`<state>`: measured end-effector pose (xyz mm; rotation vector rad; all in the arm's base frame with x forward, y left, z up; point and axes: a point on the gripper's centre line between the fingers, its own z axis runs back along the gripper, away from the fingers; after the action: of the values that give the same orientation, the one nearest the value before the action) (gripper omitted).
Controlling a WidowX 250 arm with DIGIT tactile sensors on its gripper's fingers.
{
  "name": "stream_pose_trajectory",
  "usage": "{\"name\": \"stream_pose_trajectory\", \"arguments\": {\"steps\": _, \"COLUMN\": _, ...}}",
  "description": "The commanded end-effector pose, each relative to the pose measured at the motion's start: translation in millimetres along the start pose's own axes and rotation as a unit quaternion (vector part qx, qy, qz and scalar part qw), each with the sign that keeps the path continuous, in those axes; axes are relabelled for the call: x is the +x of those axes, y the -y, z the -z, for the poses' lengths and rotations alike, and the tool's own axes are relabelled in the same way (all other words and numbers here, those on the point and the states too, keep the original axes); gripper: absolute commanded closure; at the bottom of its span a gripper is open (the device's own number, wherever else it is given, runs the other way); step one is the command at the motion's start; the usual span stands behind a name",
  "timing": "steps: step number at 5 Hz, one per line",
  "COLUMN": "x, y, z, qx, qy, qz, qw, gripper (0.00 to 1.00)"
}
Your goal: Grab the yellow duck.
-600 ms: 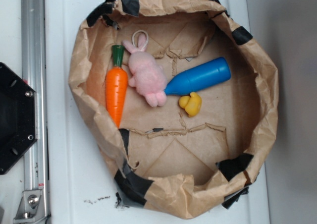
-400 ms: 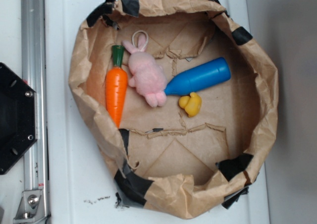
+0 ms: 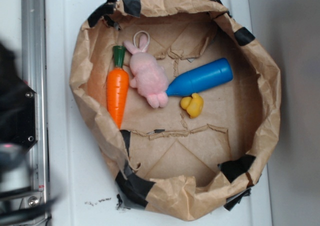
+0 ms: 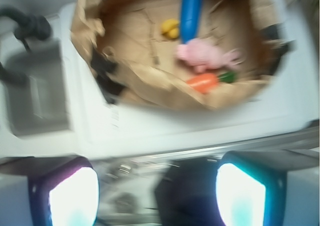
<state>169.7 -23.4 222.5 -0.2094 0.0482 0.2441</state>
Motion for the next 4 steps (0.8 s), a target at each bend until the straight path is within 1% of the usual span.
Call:
{"name": "stream_pose_trajectory", "arguments": {"steps": 1, "x": 85, "y": -4, "z": 24, "qx": -0.047, "qy": 0.137, "qz": -0.208, "qw": 0.967, "gripper": 0.0}}
{"name": "stream_pose_trajectory", "arguments": {"steps": 2, "x": 108, "y": -13, "z": 55, "qx": -0.005, "qy": 0.17, "qz": -0.322, "qw": 0.931, "gripper": 0.0}}
{"name": "stream_pose_trajectory", "arguments": {"steps": 4, "x": 108, "y": -13, "z": 55, "qx": -0.005, "qy": 0.17, "qz": -0.322, "qw": 0.931, "gripper": 0.0}}
